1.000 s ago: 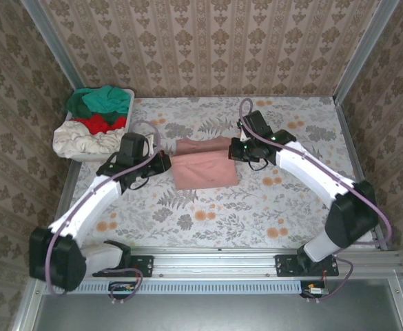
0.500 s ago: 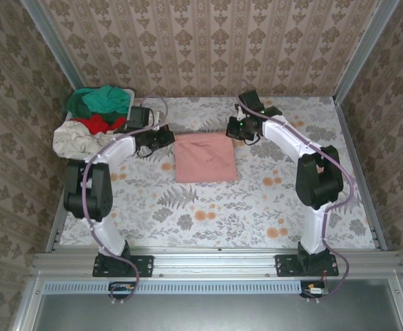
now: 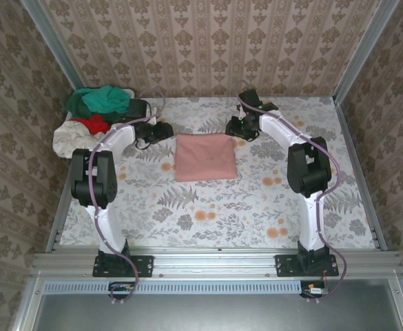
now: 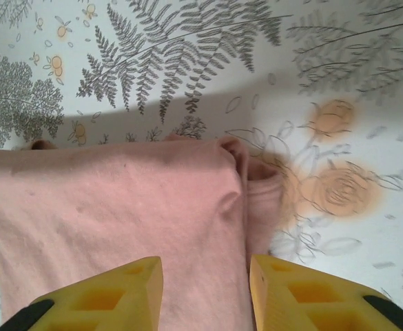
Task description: Fold and stack the t-shirts
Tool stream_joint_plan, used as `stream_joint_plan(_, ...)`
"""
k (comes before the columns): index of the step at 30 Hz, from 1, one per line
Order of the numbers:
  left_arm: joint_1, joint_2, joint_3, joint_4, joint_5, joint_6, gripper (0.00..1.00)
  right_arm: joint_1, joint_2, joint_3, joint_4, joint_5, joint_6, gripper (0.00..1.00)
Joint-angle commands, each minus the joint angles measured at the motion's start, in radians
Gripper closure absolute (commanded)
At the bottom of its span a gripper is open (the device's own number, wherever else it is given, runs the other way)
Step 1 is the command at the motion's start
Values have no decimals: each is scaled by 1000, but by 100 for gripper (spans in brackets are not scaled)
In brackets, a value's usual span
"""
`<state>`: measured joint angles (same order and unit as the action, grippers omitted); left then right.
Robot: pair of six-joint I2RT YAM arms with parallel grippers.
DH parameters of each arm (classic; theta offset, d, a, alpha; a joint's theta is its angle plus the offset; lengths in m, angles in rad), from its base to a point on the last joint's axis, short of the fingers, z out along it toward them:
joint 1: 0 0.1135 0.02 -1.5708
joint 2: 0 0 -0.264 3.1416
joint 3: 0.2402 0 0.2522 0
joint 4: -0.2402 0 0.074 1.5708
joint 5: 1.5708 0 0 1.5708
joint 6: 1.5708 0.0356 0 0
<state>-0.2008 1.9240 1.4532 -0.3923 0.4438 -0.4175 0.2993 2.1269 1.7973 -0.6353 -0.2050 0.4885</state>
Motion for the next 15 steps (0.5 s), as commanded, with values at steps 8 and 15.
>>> stream_joint_plan(8,-115,158,158,-31,-4,68,63,79,87,58,105,2,32,62)
stream_joint_plan(15,-77,295,203,-22,-17,58,67,15,260,210,13,-45,68,59)
